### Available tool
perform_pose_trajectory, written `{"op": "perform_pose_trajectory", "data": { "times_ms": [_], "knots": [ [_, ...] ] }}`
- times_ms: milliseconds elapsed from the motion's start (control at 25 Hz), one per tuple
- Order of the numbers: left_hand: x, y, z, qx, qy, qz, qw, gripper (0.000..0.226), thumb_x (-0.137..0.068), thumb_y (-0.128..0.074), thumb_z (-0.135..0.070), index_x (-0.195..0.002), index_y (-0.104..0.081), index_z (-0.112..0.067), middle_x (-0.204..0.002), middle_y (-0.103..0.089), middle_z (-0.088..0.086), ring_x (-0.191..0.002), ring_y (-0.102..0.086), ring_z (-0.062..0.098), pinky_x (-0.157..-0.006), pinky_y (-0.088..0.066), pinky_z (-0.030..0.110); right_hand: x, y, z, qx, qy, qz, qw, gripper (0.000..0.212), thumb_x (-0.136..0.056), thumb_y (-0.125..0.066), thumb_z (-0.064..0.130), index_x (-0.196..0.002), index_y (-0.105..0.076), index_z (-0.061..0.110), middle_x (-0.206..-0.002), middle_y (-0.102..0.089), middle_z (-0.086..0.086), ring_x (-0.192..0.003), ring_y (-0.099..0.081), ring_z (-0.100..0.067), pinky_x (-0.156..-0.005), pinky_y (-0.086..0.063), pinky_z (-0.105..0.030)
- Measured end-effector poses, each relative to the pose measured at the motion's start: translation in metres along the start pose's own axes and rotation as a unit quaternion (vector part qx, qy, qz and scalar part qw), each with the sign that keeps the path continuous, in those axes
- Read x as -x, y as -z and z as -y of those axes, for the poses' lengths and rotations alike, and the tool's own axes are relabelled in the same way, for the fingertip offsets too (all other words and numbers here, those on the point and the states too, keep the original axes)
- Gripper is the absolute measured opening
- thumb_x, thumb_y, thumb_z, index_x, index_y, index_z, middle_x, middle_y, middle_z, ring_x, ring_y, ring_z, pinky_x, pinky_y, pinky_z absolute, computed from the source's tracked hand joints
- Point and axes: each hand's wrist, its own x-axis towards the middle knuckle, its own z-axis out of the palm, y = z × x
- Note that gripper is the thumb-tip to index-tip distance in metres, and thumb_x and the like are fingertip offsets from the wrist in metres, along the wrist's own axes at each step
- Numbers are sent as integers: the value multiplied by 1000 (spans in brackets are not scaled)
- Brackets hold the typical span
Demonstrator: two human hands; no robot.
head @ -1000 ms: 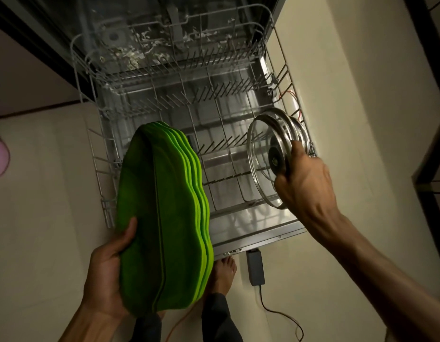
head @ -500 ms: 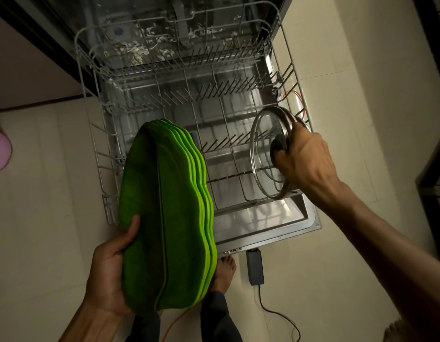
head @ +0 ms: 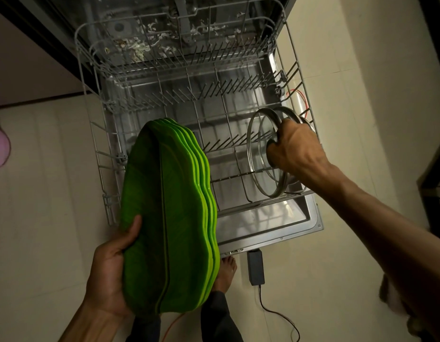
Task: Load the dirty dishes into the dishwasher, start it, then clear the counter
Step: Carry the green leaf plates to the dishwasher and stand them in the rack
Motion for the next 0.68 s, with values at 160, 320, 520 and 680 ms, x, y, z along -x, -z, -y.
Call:
{"op": "perform_pose_trajectory", "data": {
  "times_ms": [160, 320, 520, 680],
  "knots": [
    [-4, 1, -3, -5, -3, 13, 1000, 89, -12, -99, -34, -97, -79, -18, -105, -74, 10, -84, -73, 29, -59, -59, 43, -11, 3, 5, 9, 0, 21, 1000, 25, -91, -61, 14, -111, -55, 2, -88, -57, -7, -78, -61, -23, -75, -56, -36],
    [-7, 2, -6, -8, -8, 15, 1000, 89, -11, -99, -35, -96, -79, -18, -104, -74, 9, -84, -74, 29, -59, -59, 43, -26, -7, 6, 0, -14, 62, 998, 21, -90, -61, 11, -109, -55, 4, -79, -51, -1, -73, -59, -19, -70, -54, -29],
    [-14, 11, -7, -2, 0, 11, 1000, 90, -15, -99, -35, -100, -78, -17, -109, -73, 10, -89, -73, 30, -63, -59, 44, -37, -29, 1, 10, -17, 64, 998, 22, -92, -60, 12, -111, -54, 4, -78, -50, -1, -68, -57, -16, -70, -56, -30],
    [-16, 13, -4, 8, 10, 17, 1000, 88, -14, -99, -34, -98, -79, -17, -107, -73, 11, -88, -73, 30, -63, -59, 45, -41, -32, -4, 34, -25, 57, 997, 22, -92, -62, 17, -110, -55, 6, -84, -59, -6, -69, -61, -18, -63, -55, -30]
  ]
}}
